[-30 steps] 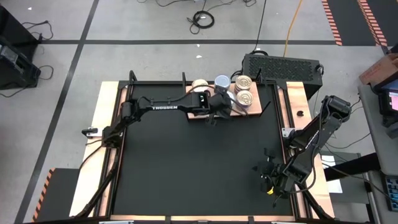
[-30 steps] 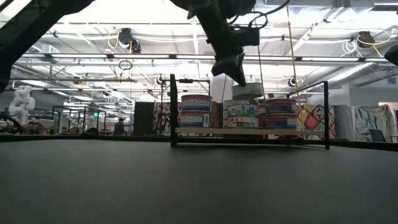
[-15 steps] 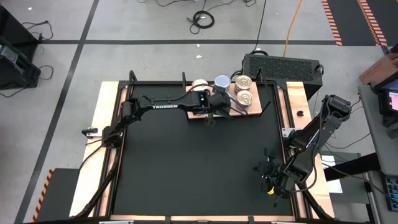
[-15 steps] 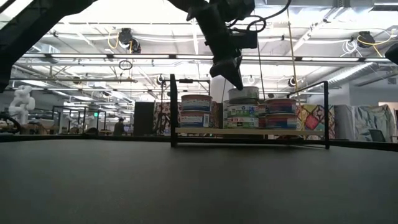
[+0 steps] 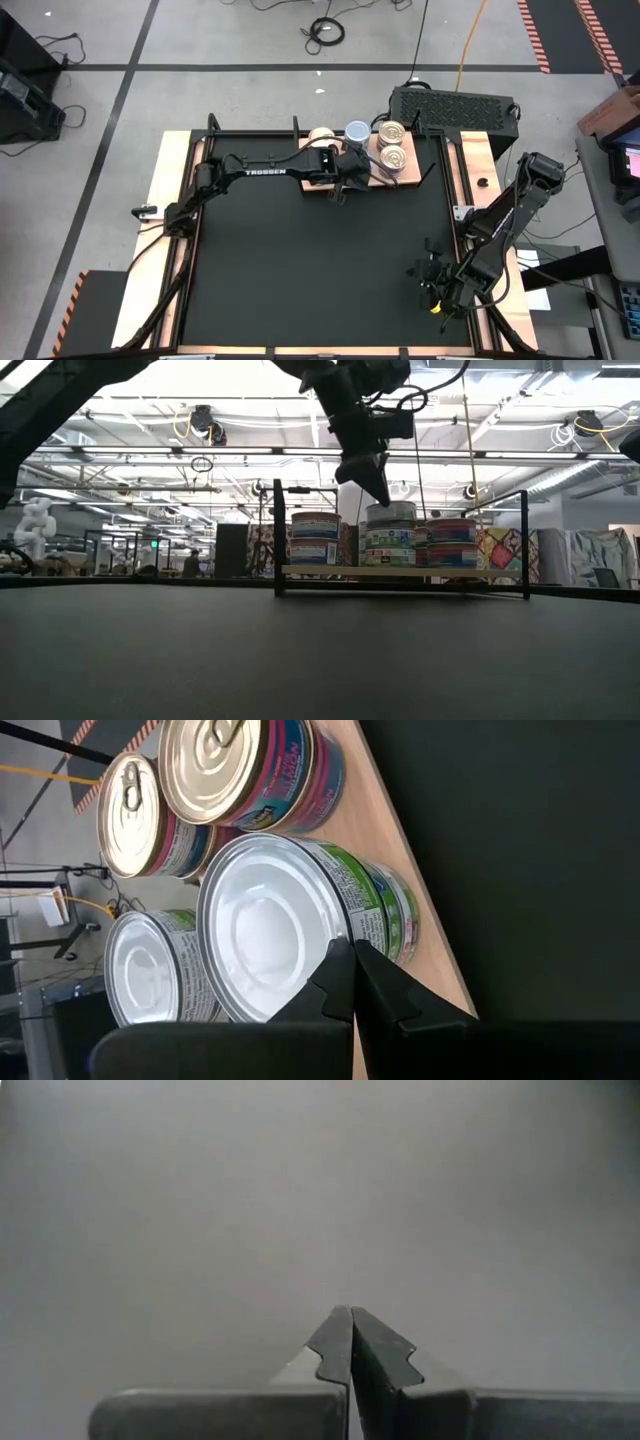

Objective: Stack canned seafood by type on shelf
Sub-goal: Stack the green tuna can on top of the other green tuna cans on the shelf, then return to Home Position

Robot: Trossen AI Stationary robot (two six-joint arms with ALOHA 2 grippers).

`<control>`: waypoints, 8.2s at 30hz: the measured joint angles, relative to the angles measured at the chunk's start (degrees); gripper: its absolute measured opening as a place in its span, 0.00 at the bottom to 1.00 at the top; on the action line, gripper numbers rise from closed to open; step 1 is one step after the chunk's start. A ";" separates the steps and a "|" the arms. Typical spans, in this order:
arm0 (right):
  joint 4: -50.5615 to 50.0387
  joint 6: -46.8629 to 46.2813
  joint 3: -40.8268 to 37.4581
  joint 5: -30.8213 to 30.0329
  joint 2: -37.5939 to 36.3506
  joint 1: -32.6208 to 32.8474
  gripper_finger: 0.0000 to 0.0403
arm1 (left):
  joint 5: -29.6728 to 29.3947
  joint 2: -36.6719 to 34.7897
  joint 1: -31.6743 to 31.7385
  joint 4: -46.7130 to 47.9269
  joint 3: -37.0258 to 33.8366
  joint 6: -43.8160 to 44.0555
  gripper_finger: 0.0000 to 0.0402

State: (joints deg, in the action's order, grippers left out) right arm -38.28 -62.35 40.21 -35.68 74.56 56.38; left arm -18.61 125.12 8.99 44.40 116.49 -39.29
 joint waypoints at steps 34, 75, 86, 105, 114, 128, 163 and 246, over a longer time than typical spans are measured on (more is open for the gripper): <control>0.42 1.53 0.00 1.51 0.00 -0.02 0.00 | 0.53 0.07 0.93 -0.31 0.00 -0.02 0.00; 0.35 1.55 0.00 1.51 0.00 -0.01 0.00 | 3.89 0.07 1.38 0.09 0.00 0.07 0.09; 0.35 1.55 0.00 1.64 0.00 -0.01 0.00 | -3.94 0.07 0.37 -0.30 0.00 0.07 0.18; 2.09 5.58 2.11 0.78 -2.05 -1.29 0.00 | -3.97 -12.47 -5.05 10.34 0.31 17.02 0.18; 8.77 20.90 2.40 -1.56 -11.24 -6.41 0.00 | 11.43 -22.92 -7.24 20.13 -7.23 29.87 0.15; 26.67 42.69 2.40 14.35 -16.74 -23.09 0.00 | 16.39 -55.87 -11.74 -25.67 -61.83 34.55 0.12; 47.84 40.74 -28.86 37.09 -47.42 -65.37 0.00 | 16.68 -117.14 -7.42 -48.29 -112.28 41.01 0.12; 39.71 45.04 -39.36 37.07 -52.70 -65.33 0.00 | 9.79 -118.03 -7.45 -46.56 -116.24 38.86 0.12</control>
State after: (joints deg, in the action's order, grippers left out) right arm 1.43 -17.30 0.84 1.39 21.87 -8.95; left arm -8.82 7.09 1.54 -2.15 0.25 -0.42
